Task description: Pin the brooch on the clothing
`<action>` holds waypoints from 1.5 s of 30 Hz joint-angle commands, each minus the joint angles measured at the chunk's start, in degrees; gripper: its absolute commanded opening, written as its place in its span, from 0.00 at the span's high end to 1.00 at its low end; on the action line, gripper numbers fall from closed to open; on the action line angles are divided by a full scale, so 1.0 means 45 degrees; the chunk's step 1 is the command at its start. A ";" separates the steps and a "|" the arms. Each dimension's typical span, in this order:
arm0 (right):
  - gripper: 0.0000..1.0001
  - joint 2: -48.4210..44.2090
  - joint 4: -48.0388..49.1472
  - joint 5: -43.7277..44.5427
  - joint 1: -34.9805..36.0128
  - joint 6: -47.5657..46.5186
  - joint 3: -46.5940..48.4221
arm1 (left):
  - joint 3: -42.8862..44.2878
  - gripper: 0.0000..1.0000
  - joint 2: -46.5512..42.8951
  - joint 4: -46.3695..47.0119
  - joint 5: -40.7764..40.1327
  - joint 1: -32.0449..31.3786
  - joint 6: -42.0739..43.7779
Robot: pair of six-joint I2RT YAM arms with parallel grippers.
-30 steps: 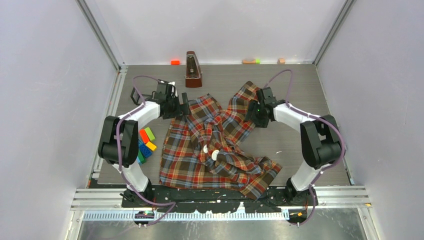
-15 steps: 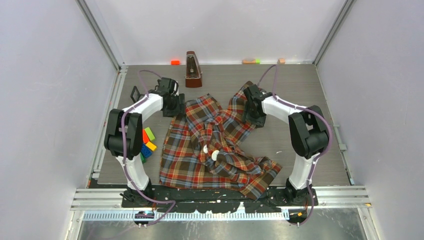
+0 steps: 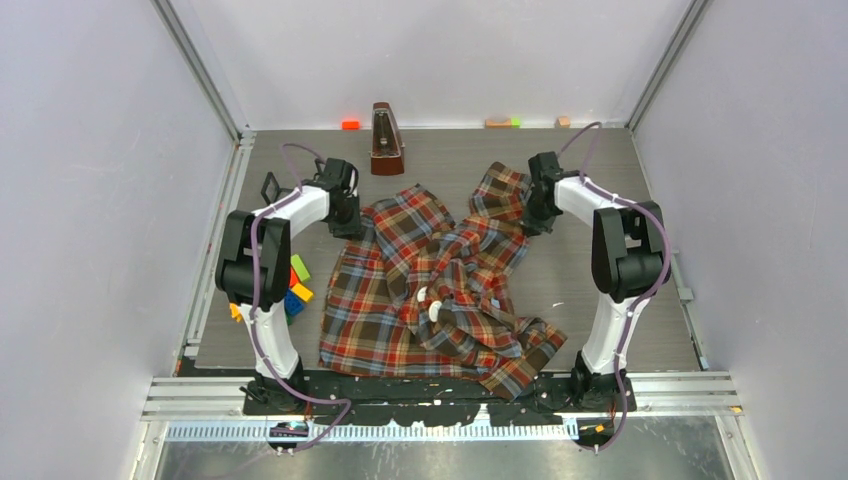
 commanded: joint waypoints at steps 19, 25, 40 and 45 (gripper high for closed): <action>1.00 0.5115 0.0605 0.1971 -0.2986 -0.1507 0.9488 | -0.3371 1.00 -0.2650 -0.0298 0.0996 0.1622 -0.1766; 0.72 0.5237 -0.0511 0.0882 -0.3008 -0.2365 1.1405 | -0.1096 0.64 -0.2917 -0.1080 0.1883 0.1571 -0.1148; 0.31 -0.1277 -0.4288 -0.1406 -0.3008 -0.1558 0.3483 | 0.5728 0.34 0.2661 -0.0466 0.4165 -0.0961 -0.1905; 0.30 -0.3235 -0.3666 -0.2596 -0.3008 -0.0778 -0.0001 | 0.5665 0.34 0.3491 -0.0301 0.4226 -0.0933 -0.2070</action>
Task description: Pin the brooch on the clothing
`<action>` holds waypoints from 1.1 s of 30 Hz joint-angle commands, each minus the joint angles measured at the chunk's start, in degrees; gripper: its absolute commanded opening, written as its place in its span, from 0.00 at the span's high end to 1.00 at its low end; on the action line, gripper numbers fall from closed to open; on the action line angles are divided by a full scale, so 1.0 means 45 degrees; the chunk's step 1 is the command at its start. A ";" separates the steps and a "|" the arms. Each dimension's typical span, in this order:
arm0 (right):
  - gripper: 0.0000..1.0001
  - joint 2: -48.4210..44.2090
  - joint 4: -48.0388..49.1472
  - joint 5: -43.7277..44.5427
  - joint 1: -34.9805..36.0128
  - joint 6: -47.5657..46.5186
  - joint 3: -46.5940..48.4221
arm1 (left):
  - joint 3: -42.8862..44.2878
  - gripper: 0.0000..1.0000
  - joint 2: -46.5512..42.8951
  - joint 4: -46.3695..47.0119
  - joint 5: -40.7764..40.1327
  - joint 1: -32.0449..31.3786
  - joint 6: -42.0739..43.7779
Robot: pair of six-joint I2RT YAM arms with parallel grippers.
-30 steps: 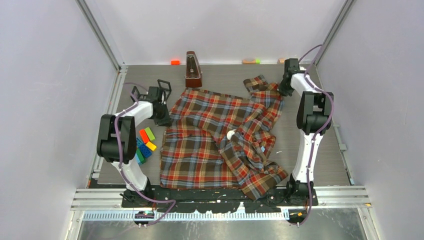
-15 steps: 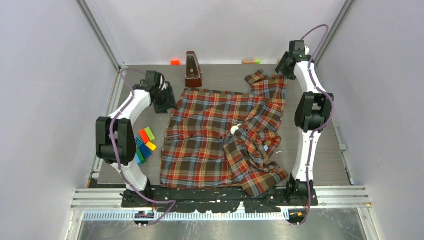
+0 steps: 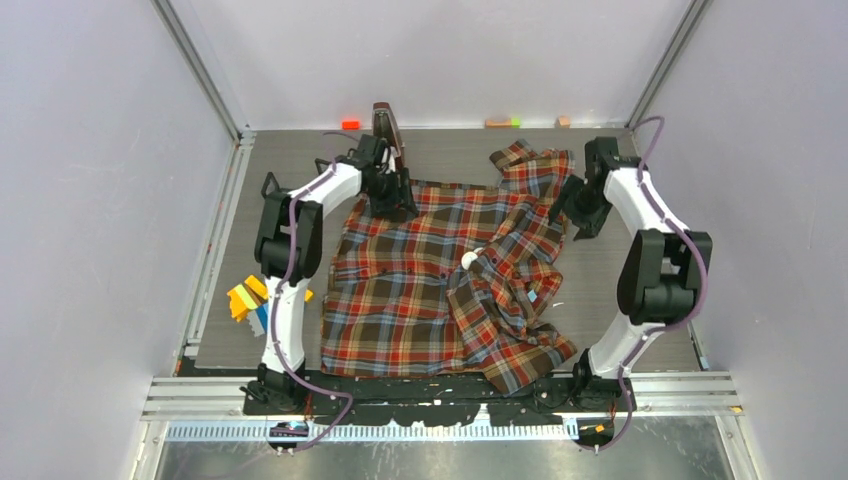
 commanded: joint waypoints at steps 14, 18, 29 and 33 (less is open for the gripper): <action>0.37 -0.1336 0.2172 -0.2220 0.0013 0.1658 -0.4825 | -0.1649 0.33 0.0081 0.0399 -0.0191 0.1061 0.0385; 0.57 -0.0720 0.2476 -0.2078 0.0013 0.1690 -0.4877 | -0.2015 0.33 0.0027 0.0645 -0.0149 0.1474 0.0351; 0.73 0.0306 0.2662 -0.0780 0.0013 0.1693 -0.4148 | -0.2033 0.33 0.0076 0.0576 -0.0248 0.2039 0.0900; 0.92 0.1072 0.2529 0.1378 -0.0072 0.1307 -0.2984 | -0.2012 0.33 0.0028 0.0507 -0.0436 0.2191 0.1287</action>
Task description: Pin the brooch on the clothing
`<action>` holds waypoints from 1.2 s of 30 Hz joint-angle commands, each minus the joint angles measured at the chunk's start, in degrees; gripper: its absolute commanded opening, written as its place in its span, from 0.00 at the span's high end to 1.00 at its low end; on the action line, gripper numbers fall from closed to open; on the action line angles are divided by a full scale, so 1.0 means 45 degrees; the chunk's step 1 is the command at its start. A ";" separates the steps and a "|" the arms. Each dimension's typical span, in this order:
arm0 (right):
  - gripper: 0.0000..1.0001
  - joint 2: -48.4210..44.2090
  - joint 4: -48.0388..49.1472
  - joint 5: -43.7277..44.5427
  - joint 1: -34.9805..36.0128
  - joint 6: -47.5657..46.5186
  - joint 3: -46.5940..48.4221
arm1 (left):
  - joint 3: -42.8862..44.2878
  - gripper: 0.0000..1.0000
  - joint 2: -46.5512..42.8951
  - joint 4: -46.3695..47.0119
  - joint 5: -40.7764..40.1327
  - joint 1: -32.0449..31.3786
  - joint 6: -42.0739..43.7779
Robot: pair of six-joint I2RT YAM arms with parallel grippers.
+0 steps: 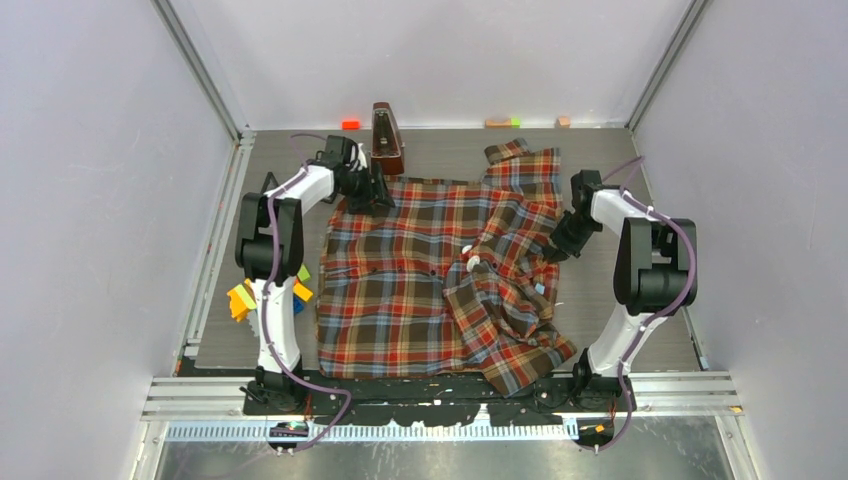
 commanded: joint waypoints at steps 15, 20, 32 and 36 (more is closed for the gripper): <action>1.00 0.5679 -0.0345 0.5736 -0.1071 -0.2815 0.8479 | 0.0283 0.32 0.0536 -0.0742 -0.1082 0.0768 0.1911; 0.64 0.5643 -0.0757 0.5263 -0.1066 -0.3686 0.9784 | 0.1203 0.25 0.0009 -0.0846 -0.0916 0.0711 0.1959; 0.39 0.2814 -0.0936 0.1113 -0.0408 -0.3117 0.8446 | 0.0383 0.20 -0.2539 0.0035 0.0571 -0.2992 0.1926; 0.41 0.3131 -0.0067 -0.1120 0.0073 -0.2648 0.8294 | -0.1151 0.20 -0.3013 0.2293 0.2190 -0.5404 0.1633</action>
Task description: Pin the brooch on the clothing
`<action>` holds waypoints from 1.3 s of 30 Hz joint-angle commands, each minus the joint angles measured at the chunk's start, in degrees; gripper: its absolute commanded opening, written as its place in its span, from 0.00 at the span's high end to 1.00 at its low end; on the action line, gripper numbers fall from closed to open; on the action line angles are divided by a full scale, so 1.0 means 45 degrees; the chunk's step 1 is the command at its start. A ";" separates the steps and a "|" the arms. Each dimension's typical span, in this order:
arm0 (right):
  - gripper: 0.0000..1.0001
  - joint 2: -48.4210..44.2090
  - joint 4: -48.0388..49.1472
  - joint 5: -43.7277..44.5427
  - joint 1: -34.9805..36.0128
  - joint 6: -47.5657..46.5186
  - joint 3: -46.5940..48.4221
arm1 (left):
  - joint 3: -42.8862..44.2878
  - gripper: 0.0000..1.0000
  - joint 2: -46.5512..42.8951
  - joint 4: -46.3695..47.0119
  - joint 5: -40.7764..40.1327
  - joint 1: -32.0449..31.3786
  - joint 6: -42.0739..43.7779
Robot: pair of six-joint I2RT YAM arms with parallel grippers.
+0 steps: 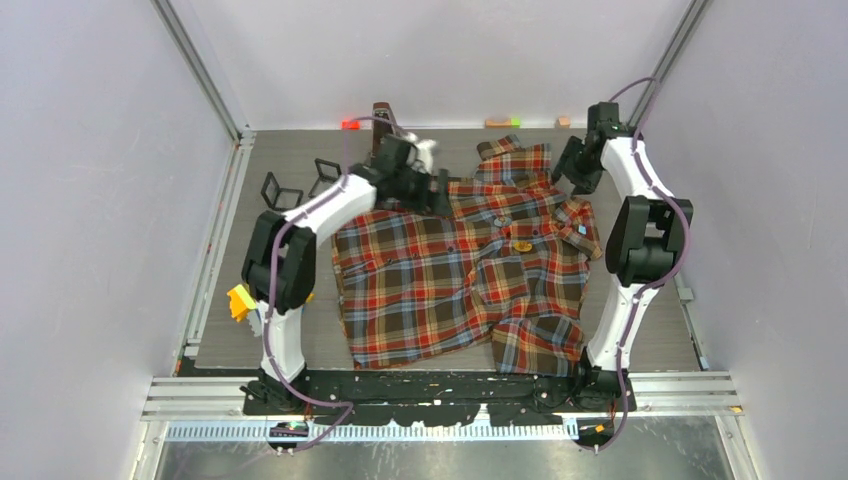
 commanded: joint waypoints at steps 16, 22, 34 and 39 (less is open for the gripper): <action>0.43 0.2021 0.3821 -0.5080 0.1622 0.1643 -0.0816 | -0.2253 0.21 0.1763 0.4279 0.3920 -0.5665 0.0992; 0.44 0.2730 0.4490 -0.4768 0.1626 0.2055 -0.0858 | -0.3078 0.21 0.1831 0.3781 0.4625 -0.6098 0.1339; 0.41 0.3995 0.4183 -0.3195 0.1383 0.2775 0.0488 | -0.4425 0.21 0.0899 0.3460 0.4377 -0.7073 0.1401; 0.38 0.3661 0.3851 -0.3545 0.1383 0.2237 0.1060 | -0.3478 0.17 0.0584 0.2854 0.3285 -0.6901 0.0985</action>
